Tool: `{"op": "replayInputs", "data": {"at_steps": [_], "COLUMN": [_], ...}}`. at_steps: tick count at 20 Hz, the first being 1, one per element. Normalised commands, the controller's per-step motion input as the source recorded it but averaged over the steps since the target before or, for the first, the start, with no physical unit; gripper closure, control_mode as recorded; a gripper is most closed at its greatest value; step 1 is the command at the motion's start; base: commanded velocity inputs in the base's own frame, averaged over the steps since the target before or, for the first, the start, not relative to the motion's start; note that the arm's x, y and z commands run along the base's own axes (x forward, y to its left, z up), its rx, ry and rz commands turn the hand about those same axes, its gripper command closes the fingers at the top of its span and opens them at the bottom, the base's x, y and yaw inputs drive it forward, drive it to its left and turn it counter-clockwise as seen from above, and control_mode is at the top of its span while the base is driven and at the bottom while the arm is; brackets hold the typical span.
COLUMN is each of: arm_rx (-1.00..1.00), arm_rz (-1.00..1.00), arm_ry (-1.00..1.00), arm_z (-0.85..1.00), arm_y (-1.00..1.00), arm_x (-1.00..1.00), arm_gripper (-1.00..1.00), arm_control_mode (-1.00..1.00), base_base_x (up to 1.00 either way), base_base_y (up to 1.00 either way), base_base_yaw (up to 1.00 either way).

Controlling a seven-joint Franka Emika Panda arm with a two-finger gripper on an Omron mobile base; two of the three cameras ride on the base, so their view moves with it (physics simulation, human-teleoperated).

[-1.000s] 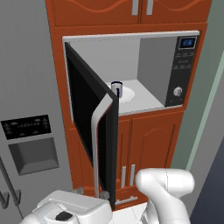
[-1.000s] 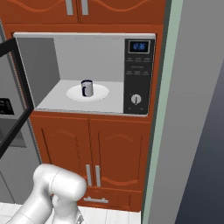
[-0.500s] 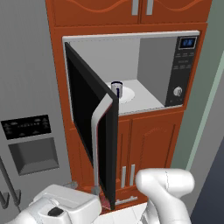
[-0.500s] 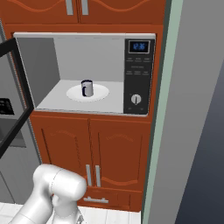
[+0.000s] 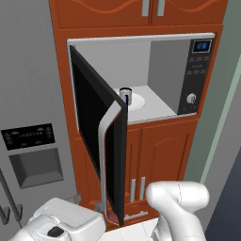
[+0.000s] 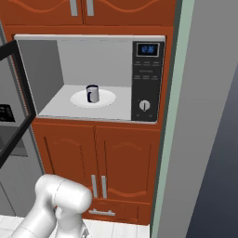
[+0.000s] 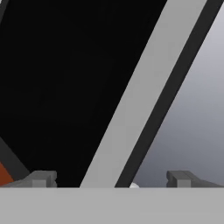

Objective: Pick the mug from the counter and place it inside the microwave. Then close the microwave.

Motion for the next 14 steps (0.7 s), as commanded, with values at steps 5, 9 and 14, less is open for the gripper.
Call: {"op": "replayInputs", "data": {"at_steps": [5,9,14], "arm_rx": [0.0,0.0,0.0], "arm_rz": [0.0,0.0,0.0], "arm_ry": [0.0,0.0,0.0], "arm_z": [0.0,0.0,0.0], "arm_y": [-0.13,-0.25,-0.29], "arm_x": [0.0,0.0,0.0], "arm_gripper": [-1.0,-1.0,-1.0], "arm_control_mode": [-1.0,-1.0,-1.0], "base_base_x": [0.0,0.0,0.0], "base_base_y": [0.0,0.0,0.0], "base_base_yaw": [0.0,0.0,0.0]}}
